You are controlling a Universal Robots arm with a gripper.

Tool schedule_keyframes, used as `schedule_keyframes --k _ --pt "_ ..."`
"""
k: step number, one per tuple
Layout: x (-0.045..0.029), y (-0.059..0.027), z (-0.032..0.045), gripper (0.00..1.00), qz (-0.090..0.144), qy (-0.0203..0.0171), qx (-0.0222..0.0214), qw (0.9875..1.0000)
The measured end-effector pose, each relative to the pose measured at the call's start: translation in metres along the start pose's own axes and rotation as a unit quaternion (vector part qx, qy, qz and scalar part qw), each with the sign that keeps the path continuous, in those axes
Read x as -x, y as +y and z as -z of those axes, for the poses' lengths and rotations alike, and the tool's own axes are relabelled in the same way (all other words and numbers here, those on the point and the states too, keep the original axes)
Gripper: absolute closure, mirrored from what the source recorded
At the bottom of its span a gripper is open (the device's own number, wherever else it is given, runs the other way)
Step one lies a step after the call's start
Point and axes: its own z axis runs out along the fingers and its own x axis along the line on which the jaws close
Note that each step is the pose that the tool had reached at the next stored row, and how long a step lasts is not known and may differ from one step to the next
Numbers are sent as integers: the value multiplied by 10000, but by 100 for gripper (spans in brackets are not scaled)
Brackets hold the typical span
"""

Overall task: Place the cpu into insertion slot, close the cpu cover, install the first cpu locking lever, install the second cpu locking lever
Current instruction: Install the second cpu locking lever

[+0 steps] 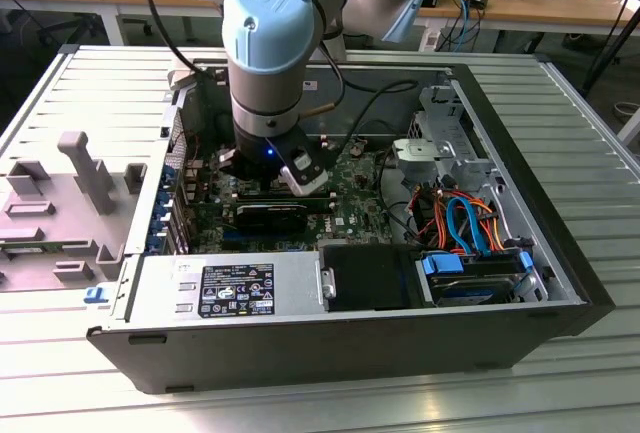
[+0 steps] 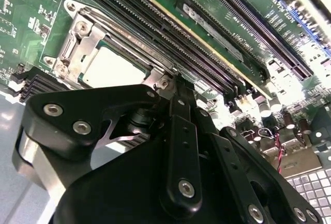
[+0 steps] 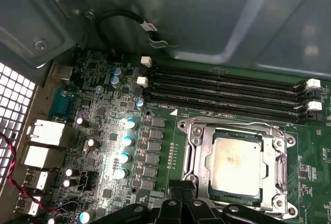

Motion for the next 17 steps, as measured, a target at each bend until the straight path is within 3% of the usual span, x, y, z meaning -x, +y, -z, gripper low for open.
schedule_keyframes --k 5,9,17 --pt "-7 -48 3 89 3 -8 59 10000" --pt "-7 -62 -14 89 7 -24 149 9999" --pt "-10 -87 -14 89 8 -24 163 9999"
